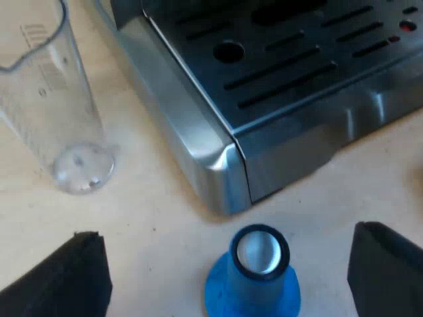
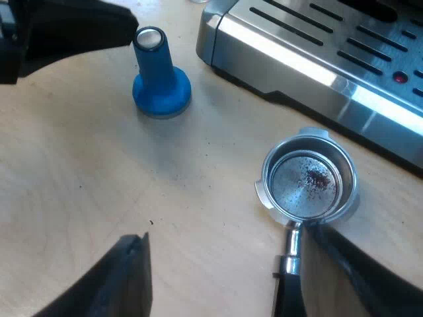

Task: Grind coffee beans and then tamp

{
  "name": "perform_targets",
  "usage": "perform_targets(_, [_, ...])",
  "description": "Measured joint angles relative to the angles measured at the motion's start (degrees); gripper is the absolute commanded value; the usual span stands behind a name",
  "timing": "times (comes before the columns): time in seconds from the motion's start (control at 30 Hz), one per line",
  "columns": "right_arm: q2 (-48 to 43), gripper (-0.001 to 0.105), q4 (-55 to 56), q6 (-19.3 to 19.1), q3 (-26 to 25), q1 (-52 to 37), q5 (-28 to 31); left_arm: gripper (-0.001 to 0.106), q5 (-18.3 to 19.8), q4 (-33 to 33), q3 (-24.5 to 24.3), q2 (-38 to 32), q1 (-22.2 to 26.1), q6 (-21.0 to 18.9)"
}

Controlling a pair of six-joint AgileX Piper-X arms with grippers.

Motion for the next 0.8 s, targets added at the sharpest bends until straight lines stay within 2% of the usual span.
perform_targets(0.2, [0.0,0.052,-0.14,0.0,0.0,0.0,0.0,0.087,0.1,-0.92,0.0,1.76,-0.4,0.05])
perform_targets(0.47, [0.0,0.052,-0.28,0.0,0.0,0.0,0.0,0.087,-1.2,-4.78,0.0,6.63,-6.58,2.49])
perform_targets(0.67, [0.0,0.052,-0.28,0.0,0.0,0.0,0.0,0.087,-3.02,-5.63,0.0,10.64,-6.87,2.5])
perform_targets(0.8, [0.0,0.052,-0.28,0.0,0.0,0.0,0.0,0.087,-4.43,-10.22,0.0,14.31,-6.87,2.5])
